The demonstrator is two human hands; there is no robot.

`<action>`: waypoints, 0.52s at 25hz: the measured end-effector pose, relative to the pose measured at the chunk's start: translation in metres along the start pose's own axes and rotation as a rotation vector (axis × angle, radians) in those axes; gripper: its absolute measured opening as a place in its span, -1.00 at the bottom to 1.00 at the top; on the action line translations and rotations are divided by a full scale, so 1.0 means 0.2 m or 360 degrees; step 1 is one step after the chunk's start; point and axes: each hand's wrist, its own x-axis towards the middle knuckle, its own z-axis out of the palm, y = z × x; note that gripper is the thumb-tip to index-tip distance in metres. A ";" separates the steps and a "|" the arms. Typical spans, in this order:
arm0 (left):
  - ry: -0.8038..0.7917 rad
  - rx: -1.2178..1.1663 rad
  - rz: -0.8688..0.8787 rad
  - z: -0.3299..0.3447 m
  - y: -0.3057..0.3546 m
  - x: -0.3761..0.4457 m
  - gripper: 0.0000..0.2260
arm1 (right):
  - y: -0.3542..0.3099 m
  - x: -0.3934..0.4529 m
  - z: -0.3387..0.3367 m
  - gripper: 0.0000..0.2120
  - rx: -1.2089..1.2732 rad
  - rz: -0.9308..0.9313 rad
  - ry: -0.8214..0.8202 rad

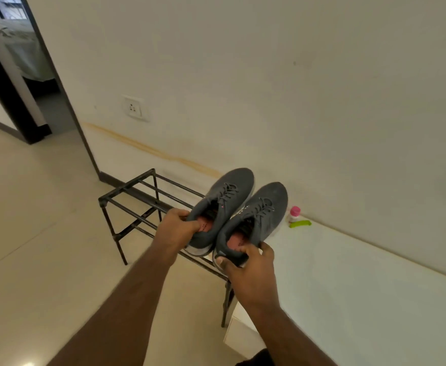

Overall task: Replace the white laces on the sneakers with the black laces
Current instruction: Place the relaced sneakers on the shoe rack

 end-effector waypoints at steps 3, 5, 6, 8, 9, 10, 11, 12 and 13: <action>0.0155 -0.0147 0.0019 -0.22 -0.03 0.16 -0.71 | -0.18 0.20 0.21 -0.68 0.0003 -0.0087 -0.0085; 0.0276 -0.0149 0.0050 -0.33 -0.05 0.29 -0.71 | -0.27 0.32 0.33 -0.65 -0.0010 -0.0122 -0.0130; 0.0329 -0.0141 0.0056 -0.38 -0.07 0.35 -0.69 | -0.30 0.38 0.40 -0.64 -0.0018 -0.0141 -0.0149; 0.0419 -0.0129 0.0054 -0.45 -0.11 0.48 -0.66 | -0.35 0.48 0.50 -0.63 0.0000 -0.0164 -0.0188; 0.0454 -0.0120 0.0050 -0.47 -0.14 0.54 -0.66 | -0.36 0.53 0.55 -0.63 0.0016 -0.0172 -0.0212; 0.0481 -0.0107 0.0047 -0.48 -0.16 0.59 -0.65 | -0.36 0.57 0.60 -0.63 0.0031 -0.0172 -0.0236; 0.0501 -0.0099 0.0046 -0.49 -0.18 0.63 -0.66 | -0.36 0.61 0.65 -0.63 0.0038 -0.0165 -0.0260; 0.0514 -0.0105 0.0035 -0.49 -0.20 0.67 -0.66 | -0.34 0.65 0.69 -0.63 0.0033 -0.0156 -0.0274; 0.0531 -0.0110 0.0025 -0.49 -0.22 0.71 -0.67 | -0.33 0.67 0.73 -0.62 0.0028 -0.0147 -0.0278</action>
